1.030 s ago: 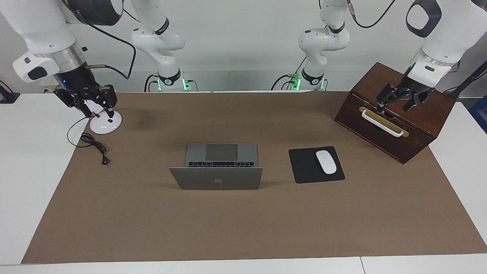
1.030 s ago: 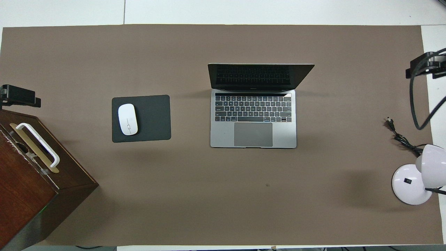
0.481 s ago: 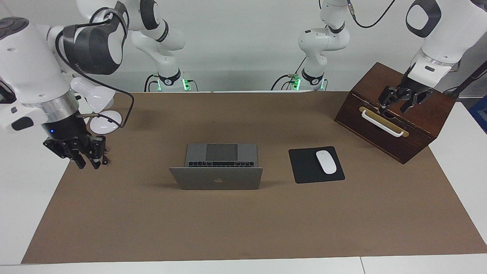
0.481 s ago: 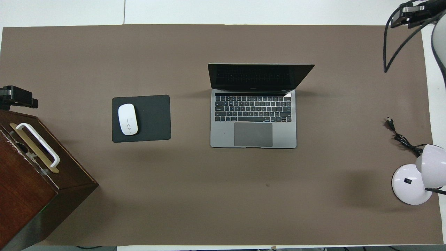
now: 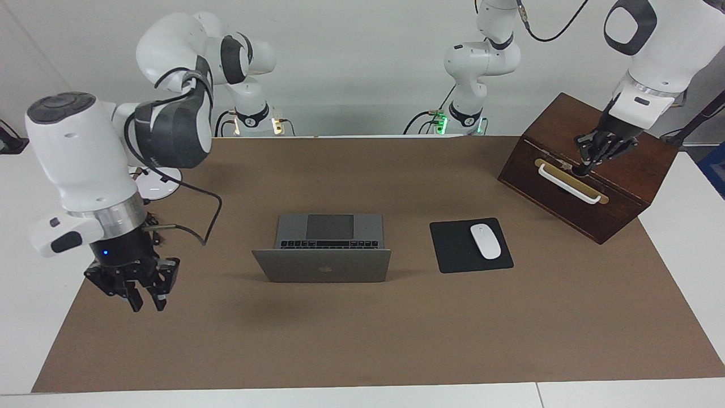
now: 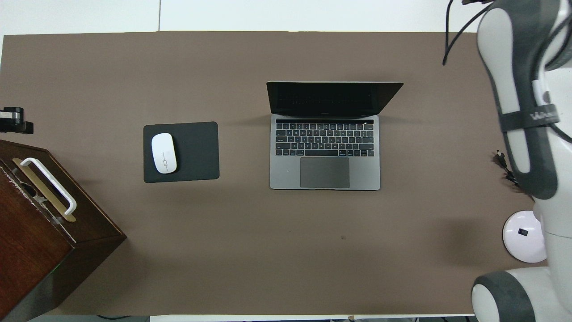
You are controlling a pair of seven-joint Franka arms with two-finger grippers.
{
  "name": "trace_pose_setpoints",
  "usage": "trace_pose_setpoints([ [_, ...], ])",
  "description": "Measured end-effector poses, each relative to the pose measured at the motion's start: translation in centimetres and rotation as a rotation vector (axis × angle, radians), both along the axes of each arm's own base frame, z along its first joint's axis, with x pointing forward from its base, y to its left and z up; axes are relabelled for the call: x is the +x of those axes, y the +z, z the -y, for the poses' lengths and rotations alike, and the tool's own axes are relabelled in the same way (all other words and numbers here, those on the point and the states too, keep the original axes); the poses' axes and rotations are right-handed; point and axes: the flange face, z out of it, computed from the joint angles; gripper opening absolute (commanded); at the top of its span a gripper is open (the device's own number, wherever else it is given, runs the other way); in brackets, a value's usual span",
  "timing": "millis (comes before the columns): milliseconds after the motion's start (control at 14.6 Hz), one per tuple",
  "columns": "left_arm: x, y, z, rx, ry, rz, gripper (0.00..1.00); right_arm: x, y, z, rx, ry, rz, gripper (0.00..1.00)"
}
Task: Close laptop with both arms
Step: 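Swing the right gripper toward the laptop lid while the left gripper advances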
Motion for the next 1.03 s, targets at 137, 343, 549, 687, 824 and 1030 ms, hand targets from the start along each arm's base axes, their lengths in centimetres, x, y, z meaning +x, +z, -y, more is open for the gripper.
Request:
trace_pose_setpoints([
  [137,0.3,0.1,0.1,0.001,-0.002,0.020,0.00,1.3,-2.5,-2.5,-0.006,0.011,0.039,0.00],
  [343,0.6,0.2,0.7,0.003,-0.030,0.047,0.00,1.7,-4.5,-7.4,-0.025,0.003,0.057,0.00],
  [549,0.8,-0.7,1.9,-0.007,-0.062,0.049,0.00,0.7,-4.8,-12.3,-0.031,0.014,0.035,0.00],
  [687,0.8,-1.9,2.3,-0.037,-0.068,0.057,0.00,0.0,-5.3,-14.0,-0.023,0.022,-0.024,0.00],
  [824,0.5,-3.4,3.0,-0.067,-0.077,0.077,0.00,-0.5,-5.6,-14.7,-0.004,0.021,-0.062,0.00],
  [1030,-0.8,-6.1,5.5,-0.100,-0.097,0.141,0.00,-1.2,-6.4,-15.1,0.022,0.018,-0.150,0.00],
])
